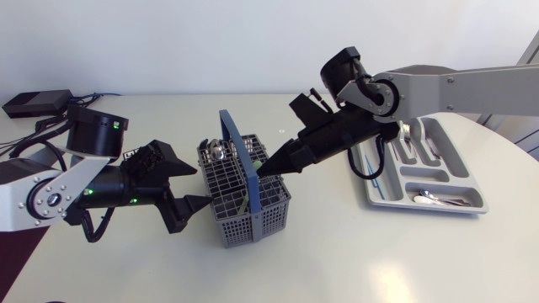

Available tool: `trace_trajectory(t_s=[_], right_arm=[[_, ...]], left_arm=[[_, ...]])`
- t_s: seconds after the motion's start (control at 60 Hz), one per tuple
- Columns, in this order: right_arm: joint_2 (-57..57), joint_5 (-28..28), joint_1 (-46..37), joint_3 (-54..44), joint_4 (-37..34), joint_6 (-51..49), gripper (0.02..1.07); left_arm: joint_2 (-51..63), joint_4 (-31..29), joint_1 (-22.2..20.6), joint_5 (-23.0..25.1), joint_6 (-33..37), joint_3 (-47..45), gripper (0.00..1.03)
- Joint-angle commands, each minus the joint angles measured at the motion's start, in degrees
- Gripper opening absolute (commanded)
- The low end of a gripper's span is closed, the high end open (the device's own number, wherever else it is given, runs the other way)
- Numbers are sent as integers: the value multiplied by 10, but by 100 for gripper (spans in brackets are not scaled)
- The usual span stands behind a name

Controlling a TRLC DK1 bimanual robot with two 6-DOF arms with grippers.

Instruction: Transfer all utensils from the basket to the drawer tray.

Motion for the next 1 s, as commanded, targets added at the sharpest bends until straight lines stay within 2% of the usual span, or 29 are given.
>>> trace_trajectory(t_s=[0.0,0.25,0.7,0.883,0.983], right_arm=[[-4,-7,-24,7,15,26,11],[-26,-40,-48,7,17,54,11],[-108,-36,-91,-10,49,100,11],[-179,16,-117,-16,49,106,11],[-207,87,-131,-10,6,76,11]], left_arm=[[8,-13,-5,-2,-3,-17,94],[9,-13,-7,-3,-3,-17,94],[4,-13,-9,-8,-6,-18,94],[-15,-16,-1,-10,-6,-18,94],[-26,-23,3,-14,-10,-10,94]])
